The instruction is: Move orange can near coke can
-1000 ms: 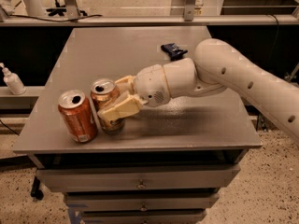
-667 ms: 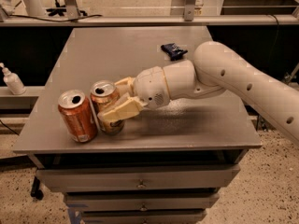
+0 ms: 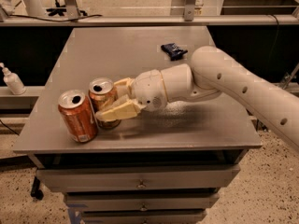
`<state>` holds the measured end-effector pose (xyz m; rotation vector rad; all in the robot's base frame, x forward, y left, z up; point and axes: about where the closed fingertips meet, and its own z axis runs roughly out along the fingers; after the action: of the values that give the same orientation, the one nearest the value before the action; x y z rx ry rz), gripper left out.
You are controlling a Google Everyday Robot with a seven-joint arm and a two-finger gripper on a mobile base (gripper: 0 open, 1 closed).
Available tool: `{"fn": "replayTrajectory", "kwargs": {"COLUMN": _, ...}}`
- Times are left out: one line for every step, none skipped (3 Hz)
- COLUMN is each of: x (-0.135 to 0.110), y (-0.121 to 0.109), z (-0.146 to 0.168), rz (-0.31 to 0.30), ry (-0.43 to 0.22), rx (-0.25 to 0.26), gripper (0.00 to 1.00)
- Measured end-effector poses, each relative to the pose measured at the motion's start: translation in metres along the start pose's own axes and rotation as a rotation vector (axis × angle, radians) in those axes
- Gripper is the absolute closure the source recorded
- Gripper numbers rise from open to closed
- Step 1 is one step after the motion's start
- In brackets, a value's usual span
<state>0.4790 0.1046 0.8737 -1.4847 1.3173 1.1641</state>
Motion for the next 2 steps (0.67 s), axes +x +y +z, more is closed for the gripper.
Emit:
{"fn": "replayTrajectory", "kwargs": {"x": 0.0016, "y": -0.0007, "z": 0.0023, "rz": -0.004, "ry": -0.007, "rx": -0.006, "gripper": 0.00}}
{"fn": "replayTrajectory", "kwargs": {"x": 0.0019, "y": -0.0006, "z": 0.0018, "rz": -0.004, "ry": -0.007, "rx": -0.006, "gripper": 0.00}}
